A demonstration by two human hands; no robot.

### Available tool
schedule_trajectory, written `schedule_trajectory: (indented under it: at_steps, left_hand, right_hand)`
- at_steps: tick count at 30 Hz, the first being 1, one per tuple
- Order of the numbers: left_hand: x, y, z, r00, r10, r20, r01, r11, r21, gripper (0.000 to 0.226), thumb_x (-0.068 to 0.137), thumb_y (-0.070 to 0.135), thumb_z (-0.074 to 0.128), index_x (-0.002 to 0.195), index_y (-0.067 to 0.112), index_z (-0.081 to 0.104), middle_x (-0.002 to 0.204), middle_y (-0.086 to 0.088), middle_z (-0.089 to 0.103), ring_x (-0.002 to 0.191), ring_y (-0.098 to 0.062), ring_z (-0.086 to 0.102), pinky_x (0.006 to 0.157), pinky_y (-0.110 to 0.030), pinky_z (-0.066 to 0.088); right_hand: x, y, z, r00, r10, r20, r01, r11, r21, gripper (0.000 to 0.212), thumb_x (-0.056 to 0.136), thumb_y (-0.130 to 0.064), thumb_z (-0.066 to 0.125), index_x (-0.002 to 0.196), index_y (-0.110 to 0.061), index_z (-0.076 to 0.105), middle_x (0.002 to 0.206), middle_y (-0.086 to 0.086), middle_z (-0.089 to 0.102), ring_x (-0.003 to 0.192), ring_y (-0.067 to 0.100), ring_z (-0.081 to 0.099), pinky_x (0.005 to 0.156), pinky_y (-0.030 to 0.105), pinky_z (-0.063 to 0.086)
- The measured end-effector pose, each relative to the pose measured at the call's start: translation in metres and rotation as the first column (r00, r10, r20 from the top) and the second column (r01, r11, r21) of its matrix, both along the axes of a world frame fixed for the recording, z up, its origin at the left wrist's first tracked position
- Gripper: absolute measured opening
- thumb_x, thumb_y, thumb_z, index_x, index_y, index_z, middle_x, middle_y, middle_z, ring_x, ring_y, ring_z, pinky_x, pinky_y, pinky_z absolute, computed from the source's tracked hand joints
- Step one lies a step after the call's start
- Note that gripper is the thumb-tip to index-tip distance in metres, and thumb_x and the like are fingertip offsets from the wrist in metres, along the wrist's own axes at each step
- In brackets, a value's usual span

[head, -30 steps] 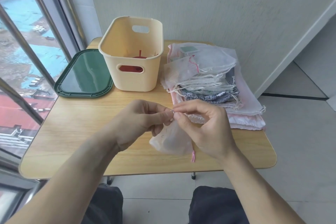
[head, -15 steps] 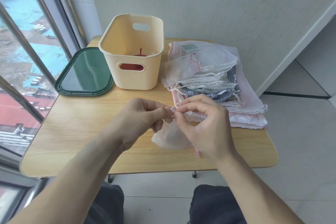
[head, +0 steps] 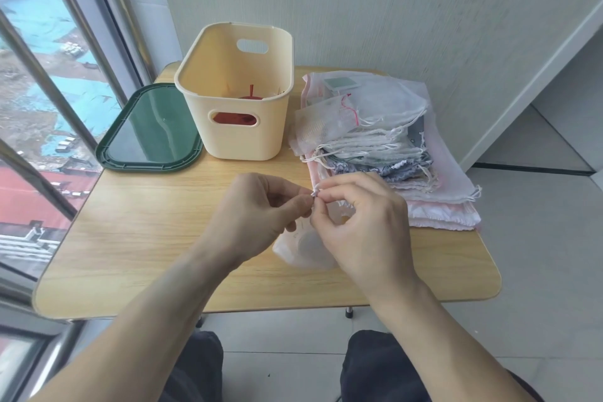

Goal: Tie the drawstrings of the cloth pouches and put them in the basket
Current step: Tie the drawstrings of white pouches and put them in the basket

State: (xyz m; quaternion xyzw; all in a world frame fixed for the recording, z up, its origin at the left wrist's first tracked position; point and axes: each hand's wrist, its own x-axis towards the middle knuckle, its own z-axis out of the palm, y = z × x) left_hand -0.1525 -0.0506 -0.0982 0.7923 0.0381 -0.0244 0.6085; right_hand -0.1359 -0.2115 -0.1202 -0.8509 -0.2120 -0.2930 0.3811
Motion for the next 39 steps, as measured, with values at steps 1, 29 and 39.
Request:
schedule_trajectory:
  at_steps: [1,29,39]
  left_hand:
    - [0.000,0.000,0.000,1.000,0.005,0.002,-0.005,1.000,0.004,0.009,0.090,0.013,0.071,0.087,0.012,0.079,0.058,0.007,0.068,0.052,-0.006,0.055,0.056,-0.023,0.046]
    - [-0.004,-0.013,-0.007,0.967,-0.072,0.246,-0.058,0.874,0.483,0.007,0.089,0.026,0.067,0.083,0.025,0.071,0.065,0.023,0.060,0.068,-0.001,0.059,0.057,-0.012,0.041]
    - [-0.002,-0.018,-0.008,0.971,-0.067,0.229,-0.044,0.893,0.448,0.010,0.087,0.025,0.067,0.078,0.020,0.068,0.065,0.014,0.060,0.062,-0.003,0.056,0.056,-0.012,0.040]
  right_hand:
    - [-0.001,0.001,0.000,1.000,-0.019,0.020,0.019,1.000,-0.007,0.003,0.077,-0.010,0.077,0.075,-0.011,0.075,0.096,-0.002,0.073,0.092,0.019,0.067,0.080,0.031,0.054]
    - [0.005,-0.007,0.004,0.734,0.148,-0.663,-0.035,0.983,0.181,0.016,0.075,-0.034,0.071,0.066,-0.021,0.070,0.111,-0.020,0.065,0.096,0.000,0.064,0.077,0.042,0.060]
    - [0.012,-0.021,0.006,0.403,0.482,-0.778,0.000,0.850,0.526,0.038,0.085,-0.027,0.065,0.097,0.009,0.069,0.099,0.012,0.071,0.099,0.023,0.067,0.088,0.043,0.048]
